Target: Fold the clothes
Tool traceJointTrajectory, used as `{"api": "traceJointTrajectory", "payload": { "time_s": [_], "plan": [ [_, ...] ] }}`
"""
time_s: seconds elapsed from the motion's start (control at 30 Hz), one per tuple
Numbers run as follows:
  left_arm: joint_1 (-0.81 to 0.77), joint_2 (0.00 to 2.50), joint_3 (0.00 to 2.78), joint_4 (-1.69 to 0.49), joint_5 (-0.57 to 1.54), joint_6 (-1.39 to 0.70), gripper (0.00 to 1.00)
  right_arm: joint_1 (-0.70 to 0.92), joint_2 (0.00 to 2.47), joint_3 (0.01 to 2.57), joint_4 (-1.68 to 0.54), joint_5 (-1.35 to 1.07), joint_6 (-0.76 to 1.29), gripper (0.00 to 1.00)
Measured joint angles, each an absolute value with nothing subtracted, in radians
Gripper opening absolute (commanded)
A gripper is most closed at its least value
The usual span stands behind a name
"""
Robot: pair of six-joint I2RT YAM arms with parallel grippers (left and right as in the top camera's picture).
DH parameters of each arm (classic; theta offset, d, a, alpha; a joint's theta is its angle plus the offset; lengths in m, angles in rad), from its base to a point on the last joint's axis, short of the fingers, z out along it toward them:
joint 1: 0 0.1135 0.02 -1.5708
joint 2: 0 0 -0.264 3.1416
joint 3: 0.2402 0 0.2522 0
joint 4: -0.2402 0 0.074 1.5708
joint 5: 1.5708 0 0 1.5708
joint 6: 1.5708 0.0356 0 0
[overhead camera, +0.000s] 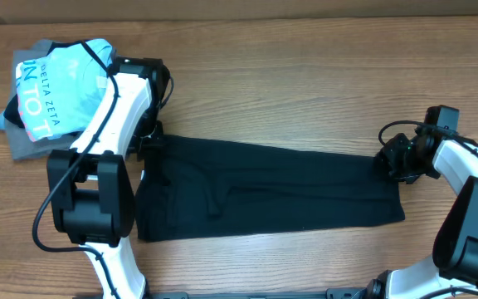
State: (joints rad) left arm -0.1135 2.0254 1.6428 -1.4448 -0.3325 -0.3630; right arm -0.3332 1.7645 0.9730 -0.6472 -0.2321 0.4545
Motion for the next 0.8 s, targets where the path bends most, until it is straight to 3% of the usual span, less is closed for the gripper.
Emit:
{"api": "traceJointTrajectory", "payload": {
  "time_s": [0.17,0.33,0.43,0.57,0.8],
  "plan": [
    [-0.114,1.973,1.679,-1.398,-0.255,-0.301,0.40,-0.334,1.761,1.003,-0.779,-0.241,0.416,0.49],
    [-0.162,1.860,1.715,-1.358,-0.160,-0.236,0.25,-0.335,1.654,1.042,-0.862,-0.253,0.399,0.53],
    [-0.196,1.834,1.704,-1.351,-0.130,-0.225,0.22,-0.336,1.542,1.075,-0.892,-0.258,0.395,0.59],
    [-0.215,1.834,1.548,-1.270,-0.104,-0.233,0.20,-0.339,1.430,1.087,-0.949,-0.260,0.389,0.64],
    [-0.179,1.837,1.213,-1.053,-0.088,-0.273,0.21,-0.339,1.413,1.088,-1.036,-0.263,0.351,0.63]
  ]
}}
